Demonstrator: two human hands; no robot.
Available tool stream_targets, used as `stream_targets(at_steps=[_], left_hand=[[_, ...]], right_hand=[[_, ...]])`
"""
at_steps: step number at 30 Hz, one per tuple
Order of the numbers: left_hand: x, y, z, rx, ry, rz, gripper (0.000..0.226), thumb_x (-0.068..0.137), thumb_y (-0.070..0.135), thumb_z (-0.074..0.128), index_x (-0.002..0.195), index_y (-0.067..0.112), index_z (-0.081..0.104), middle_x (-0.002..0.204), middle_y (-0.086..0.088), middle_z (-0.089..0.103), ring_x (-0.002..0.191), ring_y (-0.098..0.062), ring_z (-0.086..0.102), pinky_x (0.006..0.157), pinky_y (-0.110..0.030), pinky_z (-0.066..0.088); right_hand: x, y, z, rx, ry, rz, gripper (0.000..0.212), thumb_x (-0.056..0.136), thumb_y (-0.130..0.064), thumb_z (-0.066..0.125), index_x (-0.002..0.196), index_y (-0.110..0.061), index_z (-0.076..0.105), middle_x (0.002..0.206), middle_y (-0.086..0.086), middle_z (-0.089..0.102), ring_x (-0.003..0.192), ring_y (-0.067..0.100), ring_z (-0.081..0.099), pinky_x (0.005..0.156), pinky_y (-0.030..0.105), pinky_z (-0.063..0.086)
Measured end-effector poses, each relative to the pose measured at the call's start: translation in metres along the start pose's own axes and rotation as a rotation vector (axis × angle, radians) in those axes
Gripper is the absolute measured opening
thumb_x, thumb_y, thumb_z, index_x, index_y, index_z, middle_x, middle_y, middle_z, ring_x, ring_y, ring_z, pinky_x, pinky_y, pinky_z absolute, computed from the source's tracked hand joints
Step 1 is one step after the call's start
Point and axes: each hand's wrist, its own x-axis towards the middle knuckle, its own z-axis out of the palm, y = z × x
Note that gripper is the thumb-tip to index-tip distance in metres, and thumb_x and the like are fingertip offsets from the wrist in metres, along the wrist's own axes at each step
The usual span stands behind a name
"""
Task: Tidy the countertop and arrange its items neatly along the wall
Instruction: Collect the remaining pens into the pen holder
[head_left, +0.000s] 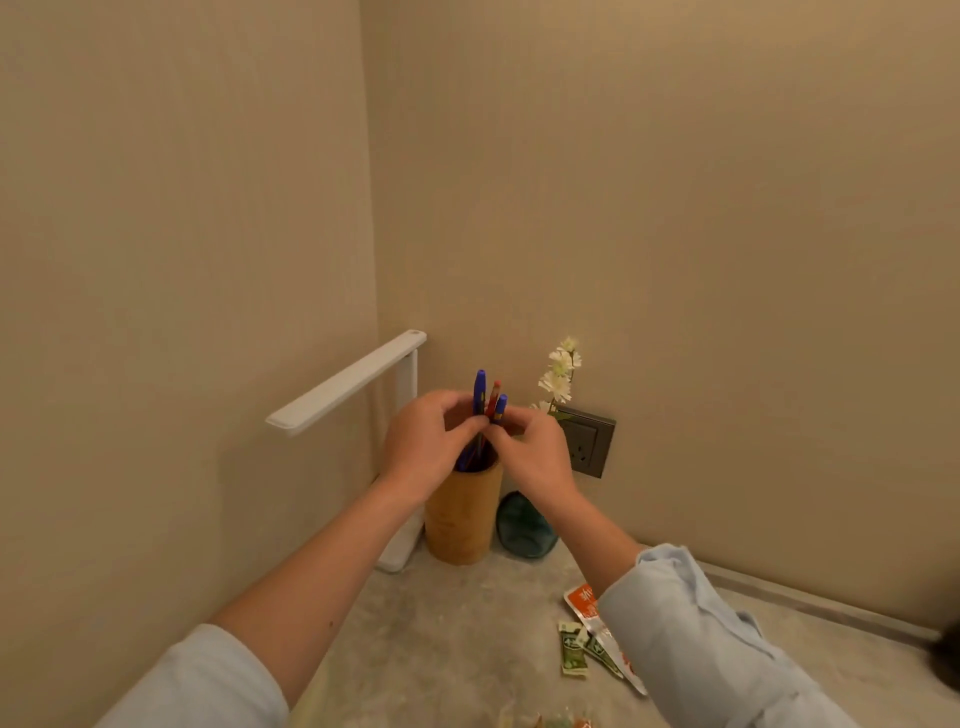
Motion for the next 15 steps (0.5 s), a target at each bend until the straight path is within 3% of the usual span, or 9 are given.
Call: stream_targets(at_steps=[3, 6, 10, 15], left_hand=[[0.0, -0.019, 0.008, 0.207, 0.018, 0.025, 0.033, 0.085, 0.041, 0.068, 0.117, 0.033, 0.068, 0.109, 0.009, 0.066, 0.107, -0.011, 0.056, 0.087, -0.026, 0.043], [-0.004, -0.028, 0.013, 0.306, 0.056, 0.055, 0.041, 0.085, 0.045, 0.066, 0.125, 0.035, 0.063, 0.119, 0.011, 0.063, 0.117, -0.013, 0.048, 0.099, -0.032, 0.034], [-0.018, -0.02, 0.018, 0.255, 0.136, 0.059, 0.049, 0.086, 0.045, 0.066, 0.132, 0.038, 0.054, 0.125, 0.012, 0.056, 0.124, -0.013, 0.041, 0.106, -0.034, 0.027], [-0.054, 0.014, 0.041, 0.018, 0.13, 0.073, 0.04, 0.087, 0.037, 0.066, 0.126, 0.036, 0.057, 0.123, 0.012, 0.053, 0.119, -0.01, 0.042, 0.103, -0.034, 0.037]], right_hand=[[0.0, 0.013, 0.005, -0.057, -0.032, 0.042, 0.028, 0.09, -0.015, 0.062, 0.115, -0.024, 0.071, 0.107, -0.005, 0.073, 0.101, 0.008, 0.066, 0.091, 0.031, 0.054], [-0.006, 0.02, 0.002, -0.048, -0.022, 0.066, 0.041, 0.088, -0.009, 0.064, 0.128, -0.018, 0.062, 0.121, -0.002, 0.068, 0.109, 0.008, 0.062, 0.097, 0.027, 0.051], [-0.025, 0.022, -0.014, -0.033, 0.044, 0.018, 0.035, 0.089, -0.008, 0.063, 0.122, -0.02, 0.067, 0.113, -0.009, 0.068, 0.101, 0.001, 0.061, 0.086, 0.014, 0.047], [-0.063, 0.037, -0.056, -0.017, 0.105, 0.051, 0.025, 0.09, -0.011, 0.062, 0.109, -0.024, 0.07, 0.101, -0.013, 0.069, 0.094, 0.001, 0.063, 0.082, 0.019, 0.053]])
